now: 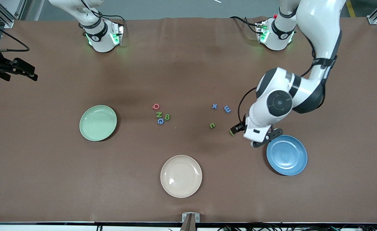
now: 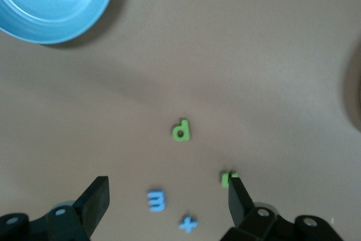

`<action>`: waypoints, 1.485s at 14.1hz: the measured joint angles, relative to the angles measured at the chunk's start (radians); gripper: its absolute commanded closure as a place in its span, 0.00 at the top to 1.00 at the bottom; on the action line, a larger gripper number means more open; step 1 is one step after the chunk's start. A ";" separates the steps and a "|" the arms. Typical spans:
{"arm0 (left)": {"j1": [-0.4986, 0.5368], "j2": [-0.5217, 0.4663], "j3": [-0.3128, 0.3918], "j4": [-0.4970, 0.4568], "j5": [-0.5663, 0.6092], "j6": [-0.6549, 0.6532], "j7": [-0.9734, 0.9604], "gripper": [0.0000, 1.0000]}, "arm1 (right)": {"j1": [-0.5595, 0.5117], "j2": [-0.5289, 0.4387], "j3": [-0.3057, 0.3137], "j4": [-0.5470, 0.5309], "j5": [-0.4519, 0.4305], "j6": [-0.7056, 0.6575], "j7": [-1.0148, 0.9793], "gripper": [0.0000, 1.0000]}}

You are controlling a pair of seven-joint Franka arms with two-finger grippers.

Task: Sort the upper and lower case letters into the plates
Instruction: 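Grasp the green d with the left gripper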

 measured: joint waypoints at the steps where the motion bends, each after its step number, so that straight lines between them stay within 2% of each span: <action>1: -0.006 0.027 0.000 0.000 0.011 0.033 -0.044 0.87 | 0.000 0.000 0.000 0.000 0.000 0.000 0.000 1.00; 3: -0.018 0.069 0.000 0.000 0.039 0.072 -0.094 0.81 | 0.000 0.000 0.000 0.000 0.000 0.000 0.000 1.00; 6: -0.047 0.118 0.000 0.000 0.120 0.113 -0.205 0.79 | 0.000 0.000 0.000 0.000 0.000 0.000 0.000 1.00; 8: -0.053 0.139 0.000 -0.008 0.155 0.123 -0.228 0.82 | 0.000 0.000 0.000 0.000 0.000 -0.003 0.000 1.00; 10: -0.050 0.153 0.002 -0.052 0.202 0.195 -0.259 0.82 | 0.000 0.000 -0.001 0.000 0.000 -0.007 0.000 1.00; 14: -0.042 0.156 0.006 -0.170 0.213 0.375 -0.291 0.73 | -0.001 0.000 -0.002 0.013 0.000 -0.013 0.000 1.00; 19: -0.042 0.151 0.006 -0.220 0.213 0.429 -0.291 0.49 | -0.003 0.046 -0.007 0.037 -0.001 -0.011 0.000 1.00; 21: -0.042 0.148 0.005 -0.224 0.213 0.433 -0.291 0.23 | -0.004 0.109 -0.008 0.058 -0.002 0.001 0.000 1.00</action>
